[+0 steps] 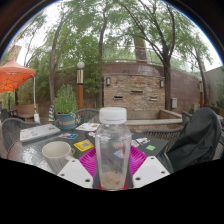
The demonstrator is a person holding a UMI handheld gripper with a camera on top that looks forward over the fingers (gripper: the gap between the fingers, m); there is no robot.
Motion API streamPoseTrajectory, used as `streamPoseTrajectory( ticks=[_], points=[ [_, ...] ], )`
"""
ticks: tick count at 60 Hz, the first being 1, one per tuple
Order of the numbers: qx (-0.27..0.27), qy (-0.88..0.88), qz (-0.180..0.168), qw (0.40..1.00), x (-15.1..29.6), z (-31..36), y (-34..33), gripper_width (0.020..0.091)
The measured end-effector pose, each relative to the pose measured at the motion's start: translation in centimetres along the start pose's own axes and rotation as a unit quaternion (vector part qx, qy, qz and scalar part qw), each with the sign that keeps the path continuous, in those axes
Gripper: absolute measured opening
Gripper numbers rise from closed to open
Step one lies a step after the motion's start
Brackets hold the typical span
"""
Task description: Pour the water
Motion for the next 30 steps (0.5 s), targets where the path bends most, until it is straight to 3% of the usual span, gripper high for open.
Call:
streamPoseTrajectory(
  ticks=[7,12,16,19,21,25,30],
  points=[
    [0.005,-0.004,-0.004,1.0,0.0,0.1,0.0,0.0398],
    [0.006,-0.005,0.005,1.0,0.2,0.1,0.0,0.0466],
    [-0.002,-0.007,0.039,0.999,-0.5,-0.4,-0.1,0.0565],
    [-0.013,-0.021,0.088,0.996,-1.9,-0.3,-0.4,0.075],
    [-0.02,-0.027,0.102,0.994,-2.3,-0.2,-0.7,0.0858],
    [-0.03,-0.036,0.11,0.993,-2.9,-0.4,-1.7,0.0809],
    [-0.032,-0.041,0.131,0.99,-3.0,-0.2,-3.5,0.0818]
  ],
)
Point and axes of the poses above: the point between the fingertips, and its own axes, seen from behind it with the camera up: z to the left, x up, y forward, the way the camera looks, the point moved 8 cm from there along -y, backward, against the way the camera looks, and after that the axes turned 15 degrees about -x, right-handed, at the moved point
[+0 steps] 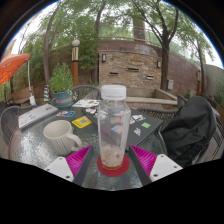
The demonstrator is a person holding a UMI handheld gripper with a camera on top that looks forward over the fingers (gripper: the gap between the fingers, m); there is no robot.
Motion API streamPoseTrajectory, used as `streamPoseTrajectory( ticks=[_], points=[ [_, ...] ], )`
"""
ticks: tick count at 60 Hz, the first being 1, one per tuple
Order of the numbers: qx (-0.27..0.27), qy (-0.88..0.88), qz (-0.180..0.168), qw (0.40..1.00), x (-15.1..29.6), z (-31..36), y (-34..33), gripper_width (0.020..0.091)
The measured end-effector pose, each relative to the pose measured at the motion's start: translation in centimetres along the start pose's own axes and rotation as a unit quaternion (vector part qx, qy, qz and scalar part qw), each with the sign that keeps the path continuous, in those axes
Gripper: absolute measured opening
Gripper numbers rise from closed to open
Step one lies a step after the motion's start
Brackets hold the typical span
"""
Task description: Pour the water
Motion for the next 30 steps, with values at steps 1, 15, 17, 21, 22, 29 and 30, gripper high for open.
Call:
streamPoseTrajectory(
  ticks=[1,15,17,21,22,29,30],
  points=[
    [-0.001,-0.001,0.003,1.0,-0.4,-0.3,-0.5,0.082],
    [-0.044,-0.012,0.032,0.998,-1.5,-0.8,-8.9,0.0823],
    [-0.05,-0.016,0.028,0.998,-1.1,-0.8,-10.5,0.0823],
    [-0.066,-0.022,0.022,0.997,-0.6,-0.1,-13.2,0.0823],
    [-0.069,-0.024,0.023,0.997,-0.4,-0.1,-14.0,0.0822],
    [-0.088,-0.023,0.03,0.995,-0.1,1.4,-18.9,0.0821],
    [-0.09,-0.021,0.031,0.995,-0.1,1.7,-19.5,0.082]
  ],
)
Point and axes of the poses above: the point between the fingertips, and its own axes, seen from behind it with the camera up: z to the left, x up, y forward, the way the camera looks, the point moved 8 cm from there along -y, backward, against the way the camera looks, and after that the axes turned 15 degrees about -x, right-handed, at the moved point
